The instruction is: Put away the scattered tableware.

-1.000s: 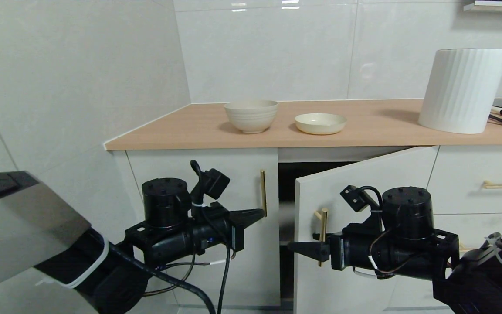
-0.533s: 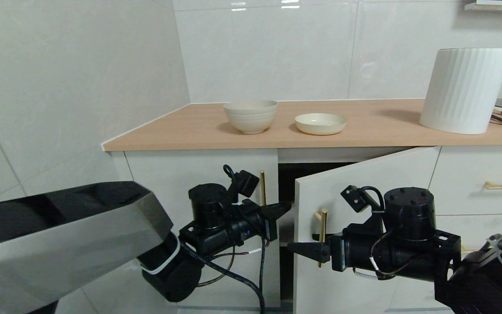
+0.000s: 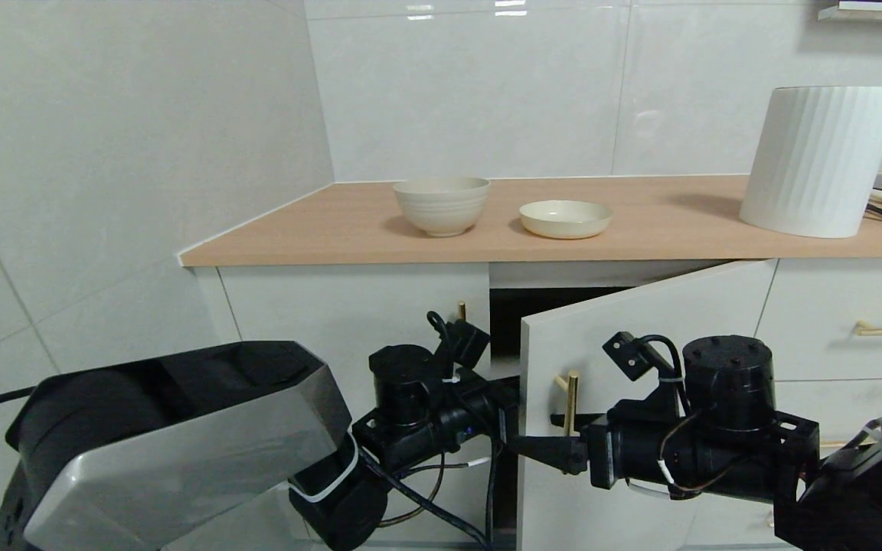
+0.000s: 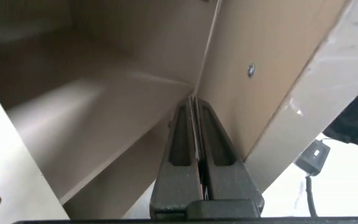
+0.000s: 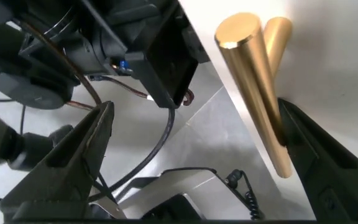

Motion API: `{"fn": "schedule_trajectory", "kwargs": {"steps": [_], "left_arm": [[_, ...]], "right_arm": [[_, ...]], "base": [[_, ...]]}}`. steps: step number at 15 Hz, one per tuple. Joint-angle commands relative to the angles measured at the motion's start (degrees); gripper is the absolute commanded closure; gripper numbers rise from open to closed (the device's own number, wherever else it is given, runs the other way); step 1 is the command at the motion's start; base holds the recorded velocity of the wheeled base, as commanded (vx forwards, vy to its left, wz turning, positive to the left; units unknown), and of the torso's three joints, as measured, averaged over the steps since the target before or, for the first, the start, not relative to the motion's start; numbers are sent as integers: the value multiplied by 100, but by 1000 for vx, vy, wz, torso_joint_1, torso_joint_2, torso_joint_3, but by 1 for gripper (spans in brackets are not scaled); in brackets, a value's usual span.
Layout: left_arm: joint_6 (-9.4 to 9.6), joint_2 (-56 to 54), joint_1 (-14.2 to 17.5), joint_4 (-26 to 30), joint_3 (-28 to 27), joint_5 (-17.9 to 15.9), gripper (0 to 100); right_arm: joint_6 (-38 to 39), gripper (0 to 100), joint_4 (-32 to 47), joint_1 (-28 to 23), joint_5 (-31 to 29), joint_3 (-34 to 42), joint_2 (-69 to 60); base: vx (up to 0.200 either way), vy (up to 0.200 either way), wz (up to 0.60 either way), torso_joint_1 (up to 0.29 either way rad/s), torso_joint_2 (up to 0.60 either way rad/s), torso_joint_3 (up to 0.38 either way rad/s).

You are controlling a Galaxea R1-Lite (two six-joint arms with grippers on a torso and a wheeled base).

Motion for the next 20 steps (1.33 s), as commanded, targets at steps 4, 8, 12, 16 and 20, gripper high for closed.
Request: {"fn": "schedule_trajectory", "kwargs": {"steps": [4, 8, 12, 16, 20], "left_arm": [[-8, -52, -108, -6, 110, -24, 100], [-25, -69, -125, -137, 110, -6, 100], [-201, -192, -125, -234, 154, 3, 100], [-201, -667, -134, 557, 268, -15, 100], [-192, -535, -213, 891, -57, -24, 100]], "right_arm": [[-111, 0, -432, -368, -225, 329, -50], [-111, 0, -529, -763, -207, 522, -182], [-111, 0, -529, -895, -190, 1181, -788], [-111, 0, -512, -851, -172, 2131, -1720], [-102, 0, -494, -552, -14, 2421, -2019]], "base": [[0, 0, 0, 0, 0, 0], [0, 0, 0, 0, 0, 0], [0, 0, 0, 0, 0, 0], [0, 0, 0, 0, 0, 0], [0, 0, 0, 0, 0, 0]]}}
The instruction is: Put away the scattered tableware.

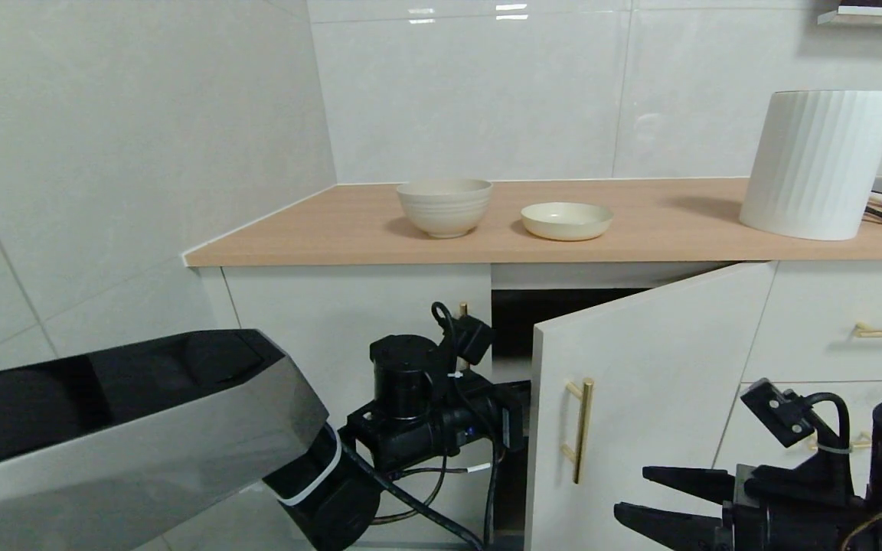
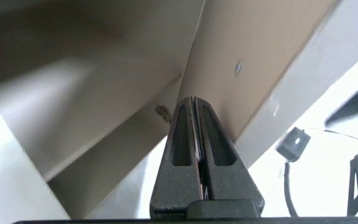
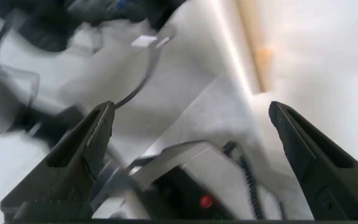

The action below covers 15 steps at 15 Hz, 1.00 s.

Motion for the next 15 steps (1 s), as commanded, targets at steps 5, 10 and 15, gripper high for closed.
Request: {"fn": "schedule_trajectory", "kwargs": {"steps": [5, 10, 15], "left_arm": [[-3, 255, -131, 237, -484, 1, 100], [-3, 405, -131, 448, -915, 1, 100], [-3, 563, -131, 624, -1214, 1, 100]], "right_arm": [[5, 0, 9, 152, 8, 151, -127], [5, 0, 9, 152, 17, 186, -127], [5, 0, 9, 152, 17, 212, -118]], "base": [[-80, 0, 0, 2, 1, -2], [-120, 0, 0, 5, 1, -1], [0, 0, 0, 0, 0, 0]]}}
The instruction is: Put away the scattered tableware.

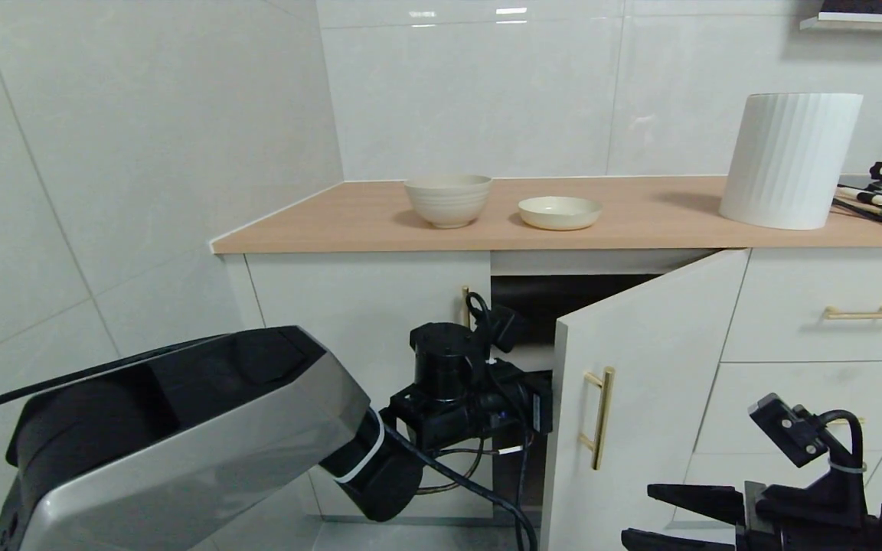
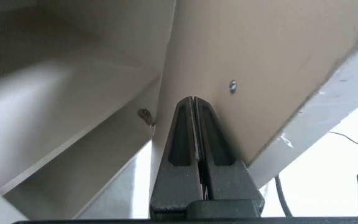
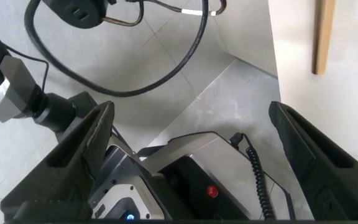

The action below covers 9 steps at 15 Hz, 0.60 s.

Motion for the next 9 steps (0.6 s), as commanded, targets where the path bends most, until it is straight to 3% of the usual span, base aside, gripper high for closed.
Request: {"fn": "schedule_trajectory", "kwargs": {"steps": [1, 5, 9], "left_arm": [[-1, 29, 2, 20, -25, 6, 100], [-1, 90, 2, 222, -236, 6, 100], [-36, 389, 37, 451, -825, 14, 100]], "right_arm": [[-1, 0, -2, 1, 1, 3, 29], [-1, 0, -11, 1, 1, 3, 38], [-1, 0, -11, 1, 1, 3, 38]], "base": [[-200, 0, 0, 2, -2, -2], [-200, 0, 0, 9, 0, 2], [0, 0, 0, 0, 0, 0]]}}
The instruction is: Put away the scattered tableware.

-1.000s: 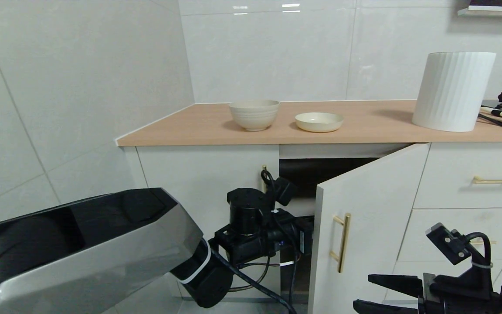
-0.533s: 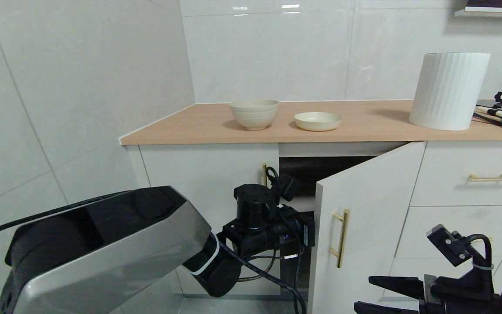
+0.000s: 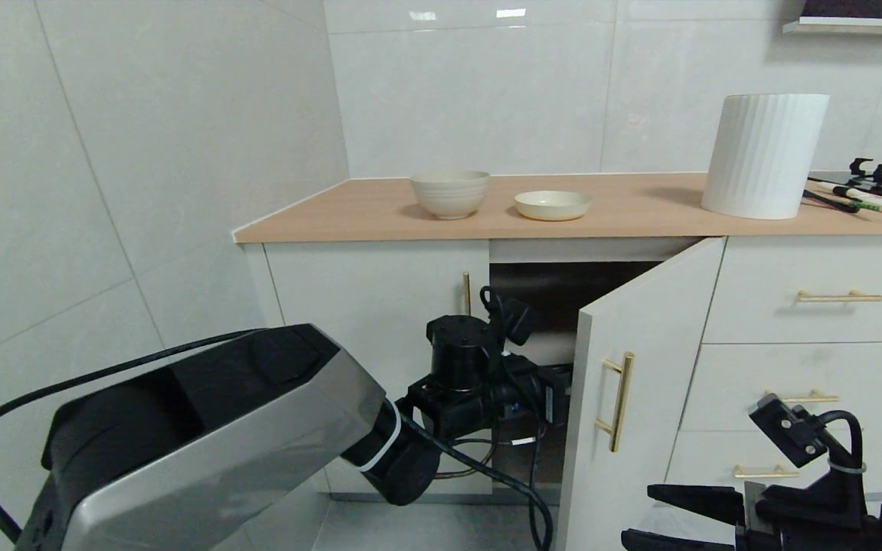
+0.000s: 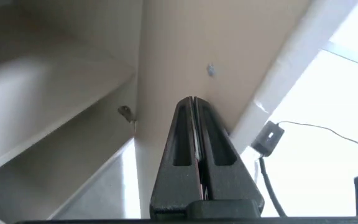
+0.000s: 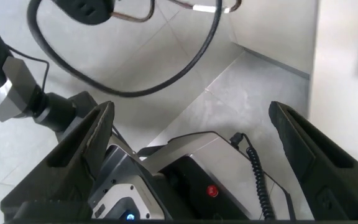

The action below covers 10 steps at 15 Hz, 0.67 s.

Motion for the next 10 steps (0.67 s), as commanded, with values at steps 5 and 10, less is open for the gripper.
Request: {"fn": "schedule_trajectory", "kwargs": {"steps": [5, 10], "left_arm": [[-54, 158, 38, 571, -488, 14, 100], [-27, -273, -586, 1362, -875, -21, 100]], "right_arm": [[-1, 0, -6, 3, 135, -11, 38], [-10, 0, -24, 372, 170, 42, -366]], "base": [[0, 0, 0, 0, 0, 0], [0, 0, 0, 0, 0, 0]]}}
